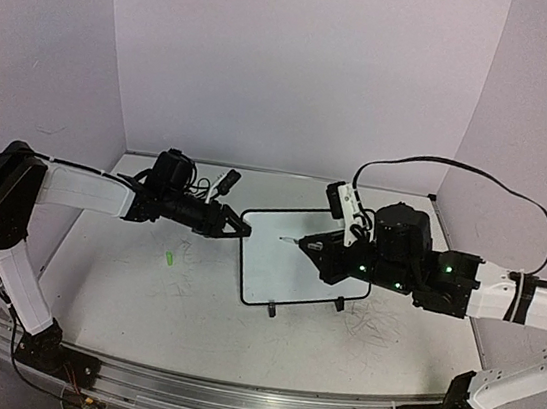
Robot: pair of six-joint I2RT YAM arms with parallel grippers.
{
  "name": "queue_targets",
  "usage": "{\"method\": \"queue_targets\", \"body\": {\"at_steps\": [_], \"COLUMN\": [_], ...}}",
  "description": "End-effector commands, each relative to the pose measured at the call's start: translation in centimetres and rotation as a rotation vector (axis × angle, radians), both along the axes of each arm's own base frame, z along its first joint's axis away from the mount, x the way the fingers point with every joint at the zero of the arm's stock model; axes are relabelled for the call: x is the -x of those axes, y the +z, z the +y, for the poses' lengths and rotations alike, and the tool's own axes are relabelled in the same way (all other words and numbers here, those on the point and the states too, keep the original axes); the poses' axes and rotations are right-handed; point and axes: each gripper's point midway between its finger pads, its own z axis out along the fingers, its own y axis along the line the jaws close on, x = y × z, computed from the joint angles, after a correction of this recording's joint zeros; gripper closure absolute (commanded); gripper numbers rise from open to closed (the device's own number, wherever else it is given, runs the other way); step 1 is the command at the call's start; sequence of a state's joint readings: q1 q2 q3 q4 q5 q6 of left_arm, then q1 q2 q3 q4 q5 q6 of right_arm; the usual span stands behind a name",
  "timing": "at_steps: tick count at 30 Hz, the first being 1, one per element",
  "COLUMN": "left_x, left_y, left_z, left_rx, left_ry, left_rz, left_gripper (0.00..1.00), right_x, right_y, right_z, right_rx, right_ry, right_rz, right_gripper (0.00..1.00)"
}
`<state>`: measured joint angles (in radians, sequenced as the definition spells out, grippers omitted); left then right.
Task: Write a sentence on the whiteboard
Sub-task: Hold the whiteboard at the center of the board.
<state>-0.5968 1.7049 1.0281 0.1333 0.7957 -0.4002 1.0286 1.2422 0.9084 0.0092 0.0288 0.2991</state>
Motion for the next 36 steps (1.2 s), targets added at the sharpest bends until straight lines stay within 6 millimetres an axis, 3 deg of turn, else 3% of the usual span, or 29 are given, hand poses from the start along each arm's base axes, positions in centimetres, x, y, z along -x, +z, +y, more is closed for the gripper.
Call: {"method": "queue_targets", "body": {"at_steps": [1,16,22,36], "left_x": [-0.5,-0.6,-0.7,-0.5], "left_y": [2.3,1.7,1.6,1.7], "left_z": [-1.5,-1.3,-1.3,-1.5], "left_rx": [0.077,0.058,0.057,0.063], "left_ry": [-0.061,-0.075,-0.075,-0.087], "left_rz": [-0.027,-0.106,-0.112,-0.109], "left_gripper": [0.59,0.72,0.78,0.87], "right_x": [-0.6,-1.2,-3.1,-4.6], "right_y": [1.4,-1.5,-1.7,-2.0], "right_z": [1.8,5.8,5.2,5.9], "right_rx": [-0.025,0.025,0.04,0.07], "right_ry": [0.019,0.013,-0.114,-0.174], "right_rz": [-0.054,-0.098,-0.12,-0.151], "right_gripper": [1.0,1.0,1.0,1.0]}}
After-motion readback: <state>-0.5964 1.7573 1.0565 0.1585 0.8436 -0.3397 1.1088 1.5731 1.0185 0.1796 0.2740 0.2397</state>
